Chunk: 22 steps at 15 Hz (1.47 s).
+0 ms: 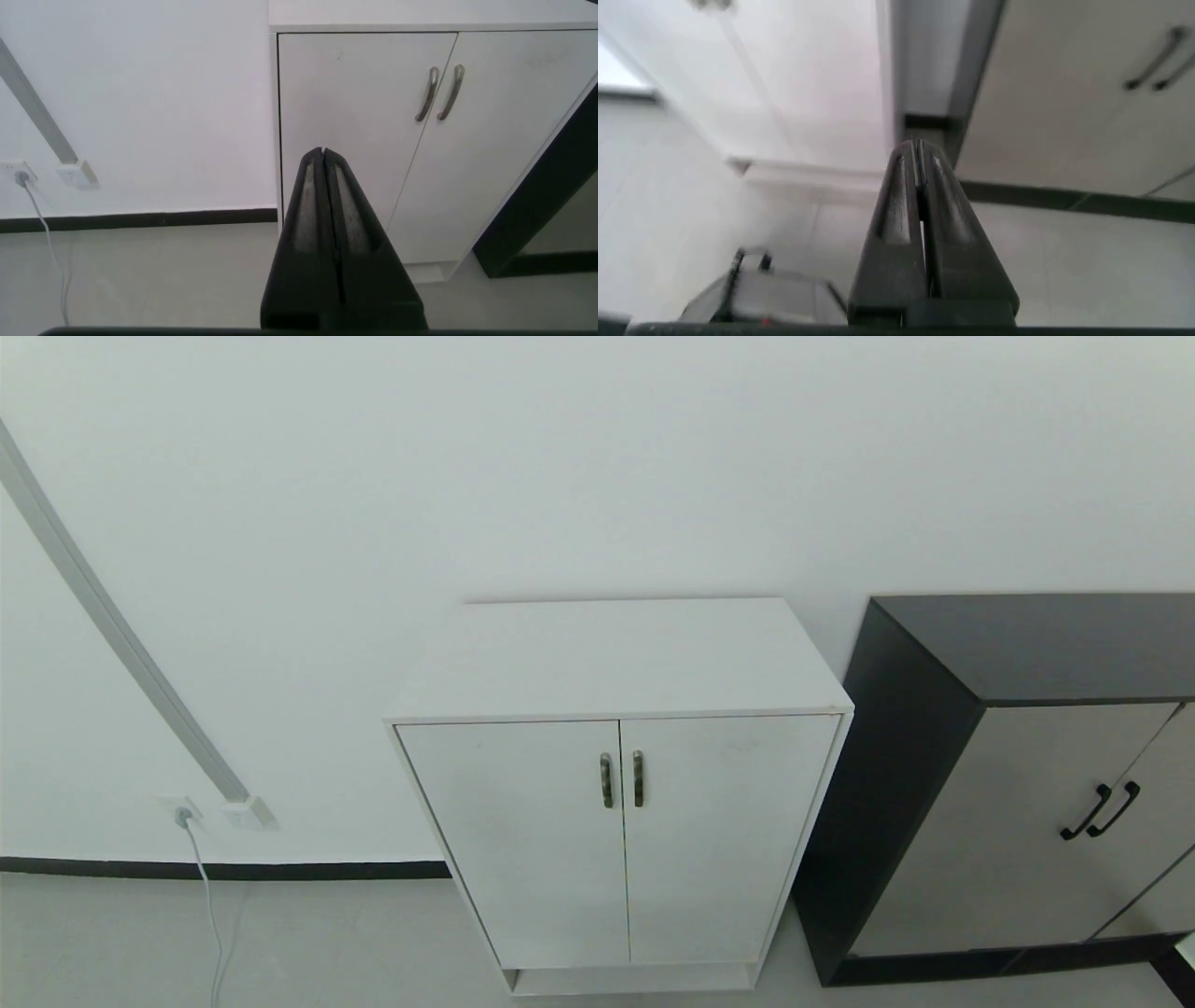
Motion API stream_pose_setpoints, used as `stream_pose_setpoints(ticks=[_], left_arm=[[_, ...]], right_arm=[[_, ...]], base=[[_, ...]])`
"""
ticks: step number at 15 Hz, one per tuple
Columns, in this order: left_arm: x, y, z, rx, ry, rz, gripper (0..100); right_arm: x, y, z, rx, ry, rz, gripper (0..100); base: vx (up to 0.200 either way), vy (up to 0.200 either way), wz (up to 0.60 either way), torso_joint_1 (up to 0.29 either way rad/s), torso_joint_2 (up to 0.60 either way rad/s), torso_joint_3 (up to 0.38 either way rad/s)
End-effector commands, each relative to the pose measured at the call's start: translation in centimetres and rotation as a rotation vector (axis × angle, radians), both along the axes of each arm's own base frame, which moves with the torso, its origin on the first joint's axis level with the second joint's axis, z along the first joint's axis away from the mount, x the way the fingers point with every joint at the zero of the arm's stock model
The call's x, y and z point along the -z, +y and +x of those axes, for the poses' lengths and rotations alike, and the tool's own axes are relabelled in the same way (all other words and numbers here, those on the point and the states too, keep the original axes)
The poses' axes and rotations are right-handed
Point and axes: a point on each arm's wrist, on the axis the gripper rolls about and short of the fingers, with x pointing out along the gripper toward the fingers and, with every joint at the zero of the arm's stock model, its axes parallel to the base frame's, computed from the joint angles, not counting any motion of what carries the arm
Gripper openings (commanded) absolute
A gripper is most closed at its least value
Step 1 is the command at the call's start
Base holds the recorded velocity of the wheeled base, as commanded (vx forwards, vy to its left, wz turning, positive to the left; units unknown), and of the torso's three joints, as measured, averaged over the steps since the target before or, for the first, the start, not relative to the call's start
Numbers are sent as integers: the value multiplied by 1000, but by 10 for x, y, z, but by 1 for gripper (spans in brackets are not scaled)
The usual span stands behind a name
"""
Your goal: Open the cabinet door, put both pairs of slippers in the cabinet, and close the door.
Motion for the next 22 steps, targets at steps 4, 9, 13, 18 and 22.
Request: stream_pose_setpoints(ticks=[4,9,13,18,22], left_arm=[[0,0,0,0,1,-1,0],[0,0,0,0,1,-1,0],[0,0,0,0,1,-1,0],[0,0,0,-2,1,1,0],[0,0,0,-2,1,1,0]], right_arm=[[2,-1,-16,103,-198,19,0],[3,0,-21,174,-271,62,0],[2,-2,-21,233,-282,121,0],[2,-1,-21,228,-280,112,0],[2,-1,-21,228,-280,112,0]], base=[[0,0,0,0,0,0],[0,0,0,0,0,0],[0,0,0,0,0,0],[0,0,0,0,0,0],[0,0,0,0,0,0]])
